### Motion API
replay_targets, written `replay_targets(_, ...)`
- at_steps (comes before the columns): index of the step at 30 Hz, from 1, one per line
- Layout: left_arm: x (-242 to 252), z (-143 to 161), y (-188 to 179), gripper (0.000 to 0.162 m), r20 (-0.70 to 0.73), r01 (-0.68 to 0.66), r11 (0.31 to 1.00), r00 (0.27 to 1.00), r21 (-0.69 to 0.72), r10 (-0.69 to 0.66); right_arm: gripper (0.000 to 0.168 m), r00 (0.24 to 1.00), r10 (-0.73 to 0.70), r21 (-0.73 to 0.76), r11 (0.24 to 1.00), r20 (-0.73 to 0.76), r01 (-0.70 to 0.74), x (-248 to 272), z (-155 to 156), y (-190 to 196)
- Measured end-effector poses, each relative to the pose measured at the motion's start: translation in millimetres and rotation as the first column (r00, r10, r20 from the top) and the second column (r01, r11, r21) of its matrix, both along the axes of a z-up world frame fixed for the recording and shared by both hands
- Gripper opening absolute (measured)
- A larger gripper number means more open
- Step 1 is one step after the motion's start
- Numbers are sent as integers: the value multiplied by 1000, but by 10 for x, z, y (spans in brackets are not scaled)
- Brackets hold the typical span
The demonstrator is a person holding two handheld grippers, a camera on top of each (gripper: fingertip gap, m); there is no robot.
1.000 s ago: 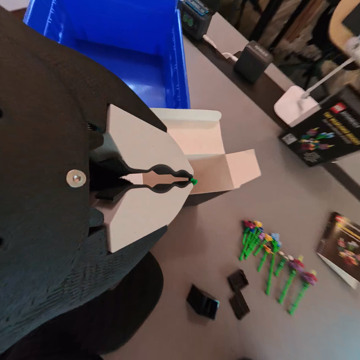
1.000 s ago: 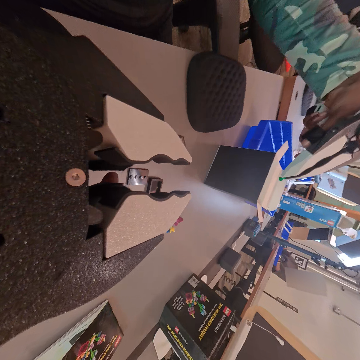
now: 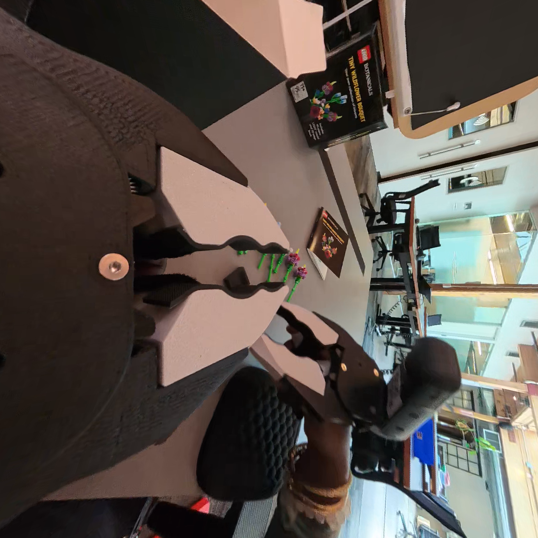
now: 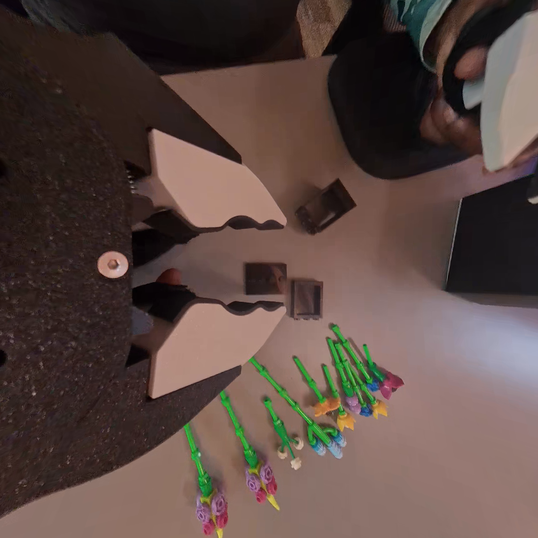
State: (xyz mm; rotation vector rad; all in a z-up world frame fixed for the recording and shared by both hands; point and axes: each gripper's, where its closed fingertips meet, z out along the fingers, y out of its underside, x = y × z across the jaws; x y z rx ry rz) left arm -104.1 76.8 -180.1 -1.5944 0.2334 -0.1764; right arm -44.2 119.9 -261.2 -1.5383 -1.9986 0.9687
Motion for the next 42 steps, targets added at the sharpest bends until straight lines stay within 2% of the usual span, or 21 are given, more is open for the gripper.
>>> replay_targets(4, 0, 42, -13, 19, 7, 11, 1000, 1000, 23, -11, 46, 1000, -23, 46, 999, 14, 23, -207, -48, 148)
replay_targets(7, -67, 114, -36, 23, 29, -19, 998, 999, 52, 17, 44, 997, -10, -2, 1000, -76, 10, -355, 111, 92)
replay_targets(9, -235, 292, -107, 36, -30, -119, 988, 992, 100, 123, 44, 990, 8, -21, 1000, -143, -11, -413, 239, 39)
replay_targets(10, -377, 431, -181, 50, -76, -200, 970, 974, 135, 212, 44, 986, 10, -21, 1000, -166, -13, -425, 284, 34)
replay_targets(12, -684, 784, -460, 70, -108, -378, 893, 905, 246, 412, 44, 980, 8, -12, 1000, -199, -10, -425, 333, 48)
replay_targets(14, -975, 1016, -868, 85, -25, -567, 751, 793, 337, 609, 43, 976, -4, -18, 1000, -217, 0, -412, 343, 76)
replay_targets(15, -1071, 998, -1035, 91, 5, -633, 698, 742, 336, 671, 43, 975, -12, -31, 1000, -220, 5, -405, 337, 88)
replay_targets(16, -1136, 878, -1132, 93, -3, -676, 677, 707, 290, 707, 43, 975, -18, -47, 999, -222, 8, -399, 329, 95)
replay_targets(17, -1179, 679, -1161, 95, -44, -697, 686, 694, 206, 719, 42, 974, -23, -66, 998, -226, 8, -396, 325, 94)
replay_targets(19, -1236, 225, -1131, 97, -113, -691, 723, 718, 10, 687, 42, 971, -25, -102, 995, -236, 1, -404, 329, 76)
replay_targets(21, -1227, -114, -1025, 95, -112, -617, 773, 787, -149, 607, 42, 971, -16, -116, 993, -239, -13, -412, 338, 38)
replay_targets(24, -1285, -294, -820, 89, -96, -534, 815, 845, -225, 527, 42, 971, 10, -77, 997, -239, -30, -406, 329, 0)
replay_targets(29, -1439, -427, -580, 87, -157, -475, 834, 880, -281, 449, 42, 968, 35, -76, 996, -249, -56, -371, 315, -38)
replay_targets(31, -1419, -426, -506, 60, -196, -441, 860, 895, -257, 401, 42, 966, 52, -112, 990, -253, -82, -360, 313, -69)
replay_targets(32, -1398, -407, -472, 55, -214, -420, 877, 902, -232, 375, 45, 964, 68, -132, 986, -256, -105, -353, 315, -95)
replay_targets(35, -1264, -299, -413, 53, -185, -323, 930, 938, -174, 291, 62, 945, 139, -163, 968, -298, -193, -323, 377, -204)
replay_targets(37, -1019, -114, -408, 53, -109, -162, 982, 982, -101, 151, 76, 916, 170, -160, 957, -364, -242, -307, 481, -260)
replay_targets(39, -740, 47, -432, 53, -51, 14, 998, 999, -58, -16, 88, 878, 172, -173, 946, -447, -273, -305, 647, -299)
replay_targets(40, -614, 95, -441, 53, -38, 90, 994, 995, -58, -92, 90, 858, 164, -189, 939, -486, -287, -300, 751, -317)
replay_targets(42, -368, 177, -451, 53, -59, 222, 974, 973, -44, -224, 83, 838, 148, -235, 921, -524, -310, -275, 943, -361)
